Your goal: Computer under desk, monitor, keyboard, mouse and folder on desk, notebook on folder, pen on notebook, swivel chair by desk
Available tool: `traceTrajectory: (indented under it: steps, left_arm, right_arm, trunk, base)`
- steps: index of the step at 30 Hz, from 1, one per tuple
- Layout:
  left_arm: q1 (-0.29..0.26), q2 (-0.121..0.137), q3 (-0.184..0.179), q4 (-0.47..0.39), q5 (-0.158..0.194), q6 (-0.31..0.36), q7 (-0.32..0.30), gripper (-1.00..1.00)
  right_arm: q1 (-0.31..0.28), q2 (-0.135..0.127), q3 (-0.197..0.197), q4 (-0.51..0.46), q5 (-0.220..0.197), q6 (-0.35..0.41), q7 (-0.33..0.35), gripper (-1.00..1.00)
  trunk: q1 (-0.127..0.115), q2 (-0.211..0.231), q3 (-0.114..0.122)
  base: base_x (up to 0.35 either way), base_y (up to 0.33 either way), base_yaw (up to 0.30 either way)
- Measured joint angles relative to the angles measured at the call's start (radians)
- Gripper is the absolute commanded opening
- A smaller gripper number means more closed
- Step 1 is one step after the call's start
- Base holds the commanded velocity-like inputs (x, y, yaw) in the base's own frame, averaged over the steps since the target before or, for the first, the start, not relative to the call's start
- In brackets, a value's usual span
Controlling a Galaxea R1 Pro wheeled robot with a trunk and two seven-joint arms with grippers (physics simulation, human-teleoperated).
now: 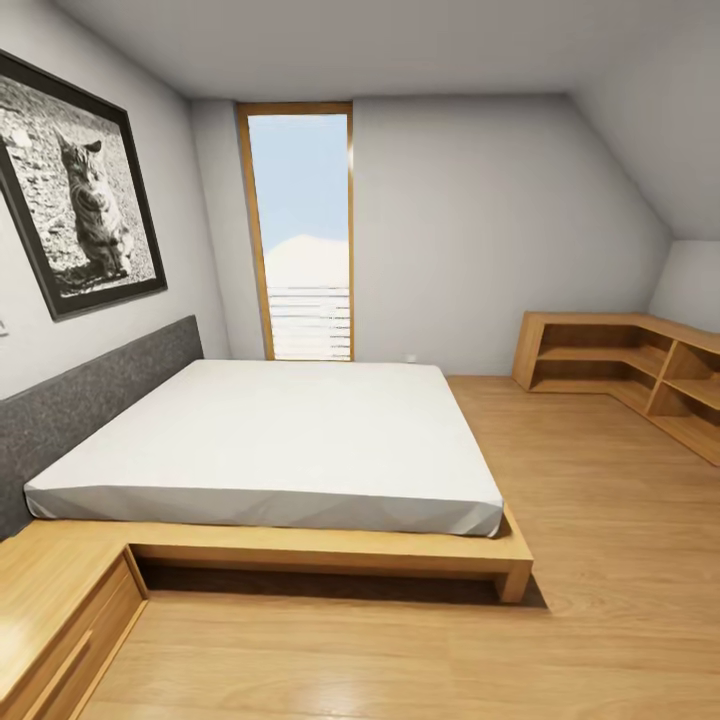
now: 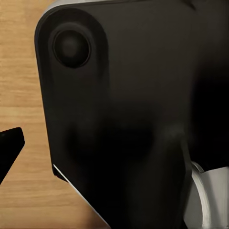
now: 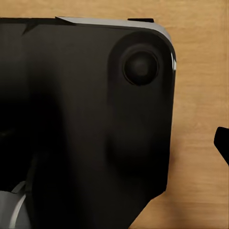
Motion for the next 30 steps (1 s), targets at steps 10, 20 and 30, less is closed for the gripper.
traceTrajectory:
  steps: [10,20,30]
  left_arm:
    - [0.000,0.000,0.000,0.000,0.000,0.000,-0.001,1.00]
    - [0.000,0.000,0.001,0.000,0.000,-0.005,0.000,1.00]
    - [0.000,0.000,0.007,-0.004,0.005,-0.011,-0.005,1.00]
  right_arm:
    - [0.000,-0.002,0.004,-0.001,0.003,-0.002,-0.001,1.00]
    - [0.000,-0.003,0.004,-0.006,0.006,-0.003,-0.002,1.00]
    - [0.000,-0.007,-0.005,-0.076,0.000,-0.059,-0.005,1.00]
  trunk:
    - [-0.038,0.070,0.031]
    - [-0.077,0.140,0.055]
    - [-0.115,0.210,0.073]
  base:
    - [0.000,0.000,0.000]
    - [0.000,0.000,-0.117]
    - [0.000,0.000,-0.178]
